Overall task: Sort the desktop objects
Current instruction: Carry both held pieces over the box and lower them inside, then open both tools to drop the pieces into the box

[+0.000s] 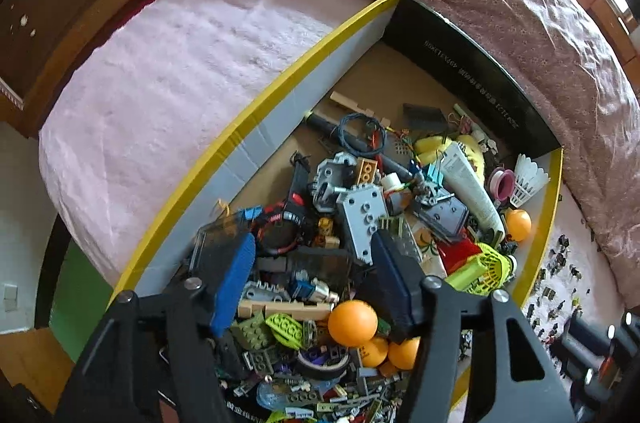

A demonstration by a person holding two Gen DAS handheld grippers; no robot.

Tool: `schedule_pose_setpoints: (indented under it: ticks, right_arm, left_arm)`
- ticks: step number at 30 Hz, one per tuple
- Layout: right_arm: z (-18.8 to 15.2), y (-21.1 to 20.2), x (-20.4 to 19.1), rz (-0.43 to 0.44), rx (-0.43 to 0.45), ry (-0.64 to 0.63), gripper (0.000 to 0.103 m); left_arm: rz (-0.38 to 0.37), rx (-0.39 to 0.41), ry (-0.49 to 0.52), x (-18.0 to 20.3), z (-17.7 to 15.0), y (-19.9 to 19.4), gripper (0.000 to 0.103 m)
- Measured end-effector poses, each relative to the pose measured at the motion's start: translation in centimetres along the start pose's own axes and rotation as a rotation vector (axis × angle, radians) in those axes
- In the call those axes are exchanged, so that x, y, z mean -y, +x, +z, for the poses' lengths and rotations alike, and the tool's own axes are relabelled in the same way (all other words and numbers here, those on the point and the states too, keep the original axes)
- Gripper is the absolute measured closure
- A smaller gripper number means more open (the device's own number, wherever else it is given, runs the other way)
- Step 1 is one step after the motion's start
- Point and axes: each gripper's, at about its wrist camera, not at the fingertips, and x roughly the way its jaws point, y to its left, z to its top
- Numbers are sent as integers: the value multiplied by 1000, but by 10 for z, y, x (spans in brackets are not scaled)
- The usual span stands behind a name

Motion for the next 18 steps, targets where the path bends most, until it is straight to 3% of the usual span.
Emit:
schedule_pose_setpoints:
  ticks: [16, 18]
  right_arm:
    - [79, 12, 25, -14, 41, 128, 83]
    - [82, 8, 27, 4, 40, 160, 61]
  left_arm:
    - [33, -81, -35, -18, -62, 0, 40]
    - [37, -82, -36, -18, -63, -1, 38]
